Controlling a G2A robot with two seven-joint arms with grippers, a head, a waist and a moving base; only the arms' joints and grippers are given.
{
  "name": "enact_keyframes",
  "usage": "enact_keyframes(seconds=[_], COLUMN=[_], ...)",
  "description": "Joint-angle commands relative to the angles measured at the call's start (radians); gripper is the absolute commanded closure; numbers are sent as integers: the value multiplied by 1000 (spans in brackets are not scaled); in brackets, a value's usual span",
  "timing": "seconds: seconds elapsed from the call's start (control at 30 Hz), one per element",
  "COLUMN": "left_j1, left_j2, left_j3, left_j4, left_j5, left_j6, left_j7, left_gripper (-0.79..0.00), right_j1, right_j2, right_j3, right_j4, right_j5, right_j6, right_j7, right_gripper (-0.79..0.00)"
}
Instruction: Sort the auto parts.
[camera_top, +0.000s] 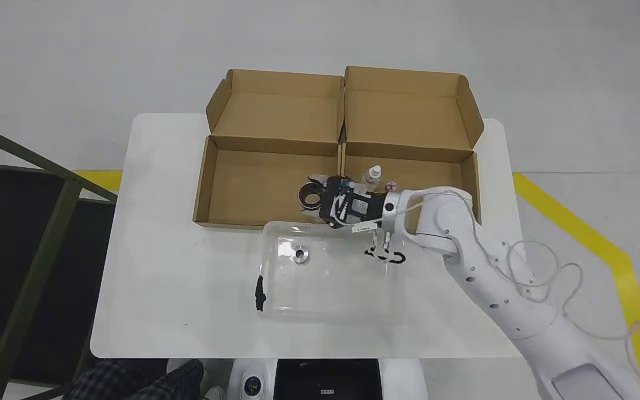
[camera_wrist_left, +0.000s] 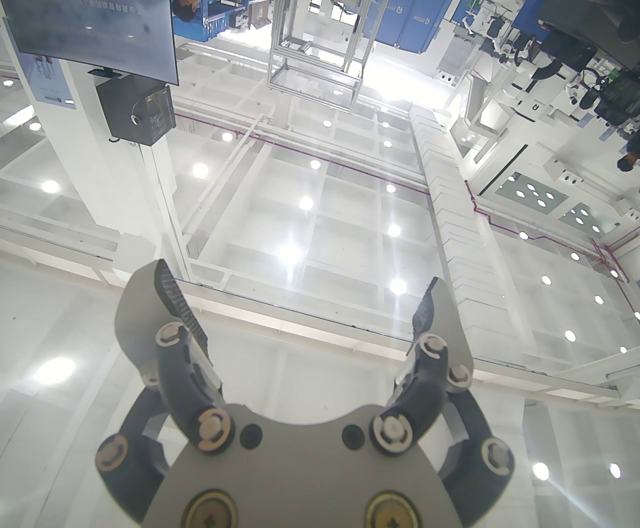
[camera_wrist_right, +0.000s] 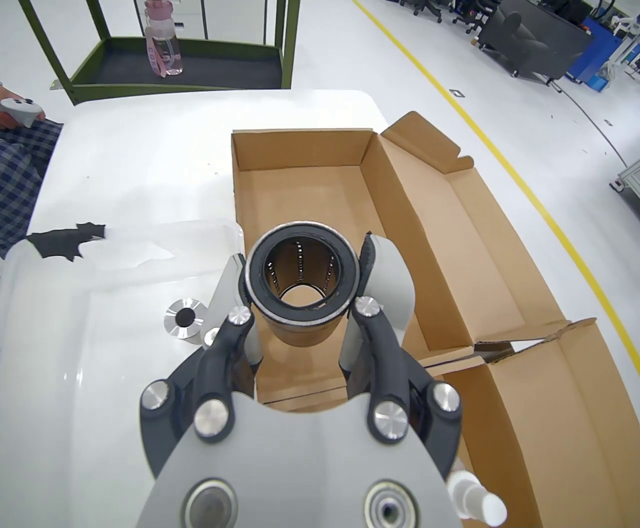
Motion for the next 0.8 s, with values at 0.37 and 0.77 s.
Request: enact_keyframes(seconds=[0.37,0.77], left_j1=[0,0], left_j2=[0,0], left_j3=[0,0], left_j4=[0,0], left_j5=[0,0], left_j6=[0,0], left_j7=[0,0], left_gripper=[-785,-785], right_j1=[78,120], right_j2=[-46,-87], right_j3=[-78,-136], right_j4=[132,202], right_j5=[-6,-7], right_j6=[66,100], right_j7=[70,122], right_gripper=[0,0])
